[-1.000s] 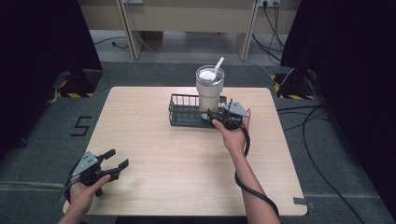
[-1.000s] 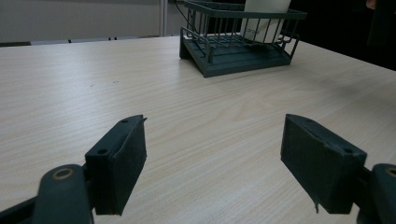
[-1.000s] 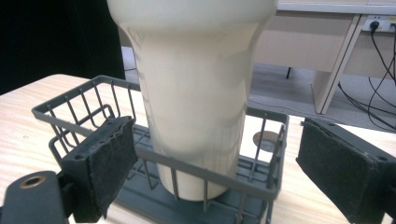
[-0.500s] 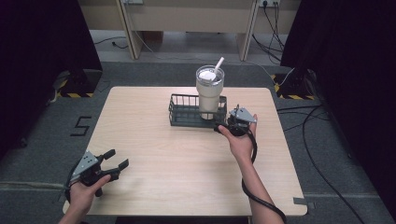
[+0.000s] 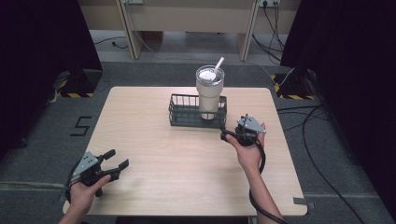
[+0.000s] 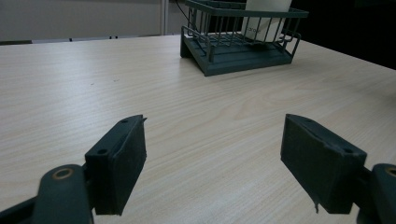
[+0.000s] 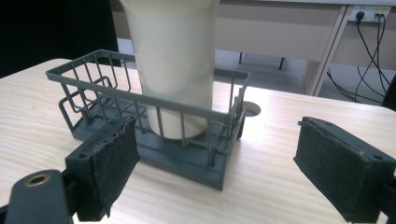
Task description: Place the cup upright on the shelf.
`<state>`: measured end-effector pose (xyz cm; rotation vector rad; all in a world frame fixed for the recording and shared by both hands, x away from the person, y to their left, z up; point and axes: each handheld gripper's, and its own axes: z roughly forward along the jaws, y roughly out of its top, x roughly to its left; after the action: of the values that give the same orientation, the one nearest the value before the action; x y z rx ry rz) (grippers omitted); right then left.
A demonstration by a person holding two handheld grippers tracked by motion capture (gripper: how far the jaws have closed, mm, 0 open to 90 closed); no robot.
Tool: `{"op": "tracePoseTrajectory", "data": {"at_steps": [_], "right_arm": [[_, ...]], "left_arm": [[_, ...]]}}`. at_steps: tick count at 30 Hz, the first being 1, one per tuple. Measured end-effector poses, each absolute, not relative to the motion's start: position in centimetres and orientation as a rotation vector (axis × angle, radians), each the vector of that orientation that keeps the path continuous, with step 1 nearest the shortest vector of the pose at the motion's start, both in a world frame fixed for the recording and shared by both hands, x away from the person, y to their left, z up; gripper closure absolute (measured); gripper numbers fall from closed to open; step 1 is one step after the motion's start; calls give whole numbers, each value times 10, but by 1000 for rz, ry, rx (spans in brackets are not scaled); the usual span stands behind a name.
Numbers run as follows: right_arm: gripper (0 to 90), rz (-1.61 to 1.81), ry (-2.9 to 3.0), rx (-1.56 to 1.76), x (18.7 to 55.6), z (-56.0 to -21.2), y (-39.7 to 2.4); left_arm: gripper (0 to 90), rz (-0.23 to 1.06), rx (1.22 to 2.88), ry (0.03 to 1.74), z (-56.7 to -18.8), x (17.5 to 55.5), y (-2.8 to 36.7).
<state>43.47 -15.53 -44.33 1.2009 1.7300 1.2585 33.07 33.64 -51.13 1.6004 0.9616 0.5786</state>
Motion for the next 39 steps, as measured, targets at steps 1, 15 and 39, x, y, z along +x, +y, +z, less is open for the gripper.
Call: {"op": "tracePoseTrajectory", "data": {"at_steps": [1,15,39], "right_arm": [[135,1259,1731,1204,433,-444,-156],[141,1226,1729,1238,407,-458,-176],[145,1204,1741,1263,368,-484,-193]], "left_arm": [[218,579,1601,962,-511,331,336],[219,582,1599,964,-511,330,337],[219,586,1603,961,-511,330,336]]}}
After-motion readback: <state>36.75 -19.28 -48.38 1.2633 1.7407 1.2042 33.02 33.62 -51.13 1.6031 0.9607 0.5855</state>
